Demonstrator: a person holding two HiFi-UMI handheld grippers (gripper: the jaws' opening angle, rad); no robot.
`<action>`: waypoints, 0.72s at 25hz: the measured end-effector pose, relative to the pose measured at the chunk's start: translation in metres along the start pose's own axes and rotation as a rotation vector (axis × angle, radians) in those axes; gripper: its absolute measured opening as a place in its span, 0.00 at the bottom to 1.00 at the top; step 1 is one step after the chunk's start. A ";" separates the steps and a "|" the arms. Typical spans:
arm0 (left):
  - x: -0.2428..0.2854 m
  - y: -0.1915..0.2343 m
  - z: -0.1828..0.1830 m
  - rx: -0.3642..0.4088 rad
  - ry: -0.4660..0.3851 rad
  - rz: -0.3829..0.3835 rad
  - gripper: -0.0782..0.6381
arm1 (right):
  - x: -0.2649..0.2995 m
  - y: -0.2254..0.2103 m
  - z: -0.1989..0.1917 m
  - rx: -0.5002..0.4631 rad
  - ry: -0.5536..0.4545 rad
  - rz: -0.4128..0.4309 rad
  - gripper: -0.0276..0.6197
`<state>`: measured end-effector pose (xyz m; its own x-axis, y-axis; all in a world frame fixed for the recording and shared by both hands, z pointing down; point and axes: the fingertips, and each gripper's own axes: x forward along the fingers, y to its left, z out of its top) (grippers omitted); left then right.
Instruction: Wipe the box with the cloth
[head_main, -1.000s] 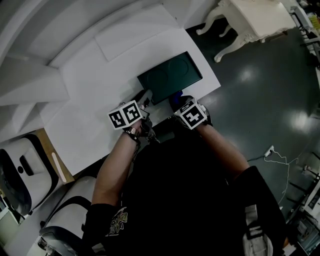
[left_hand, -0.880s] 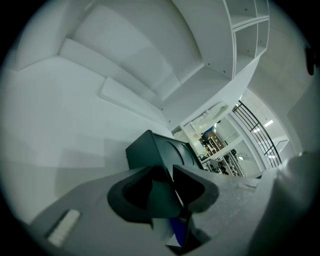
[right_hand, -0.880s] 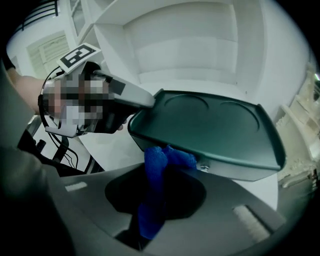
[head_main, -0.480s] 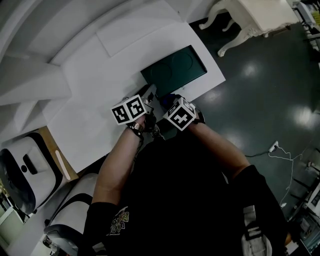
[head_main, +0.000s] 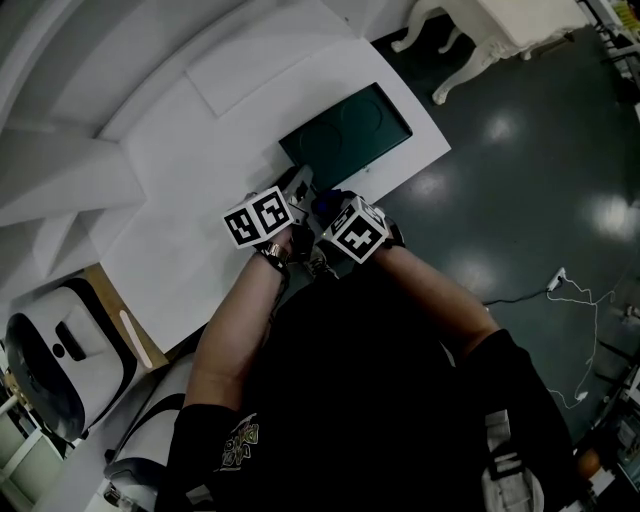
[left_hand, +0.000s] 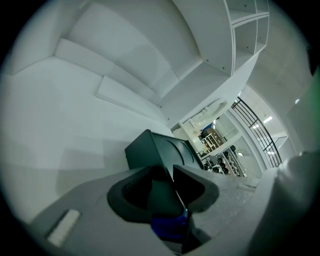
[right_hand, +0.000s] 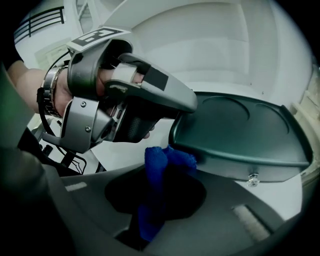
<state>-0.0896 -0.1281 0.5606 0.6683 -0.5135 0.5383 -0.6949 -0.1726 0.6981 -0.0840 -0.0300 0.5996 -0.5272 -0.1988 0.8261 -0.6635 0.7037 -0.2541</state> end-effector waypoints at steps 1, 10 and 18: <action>0.000 0.000 0.000 0.003 0.001 -0.001 0.30 | -0.001 0.003 0.002 0.005 -0.016 0.011 0.18; -0.017 0.006 0.003 -0.076 -0.036 -0.157 0.29 | -0.032 0.024 0.008 0.138 -0.210 0.097 0.18; -0.084 -0.007 0.015 0.131 -0.091 -0.221 0.11 | -0.088 0.004 0.006 0.298 -0.385 0.006 0.18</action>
<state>-0.1447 -0.0967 0.5032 0.7849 -0.5239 0.3307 -0.5674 -0.3935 0.7233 -0.0435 -0.0143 0.5232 -0.6523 -0.4728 0.5924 -0.7533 0.4906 -0.4380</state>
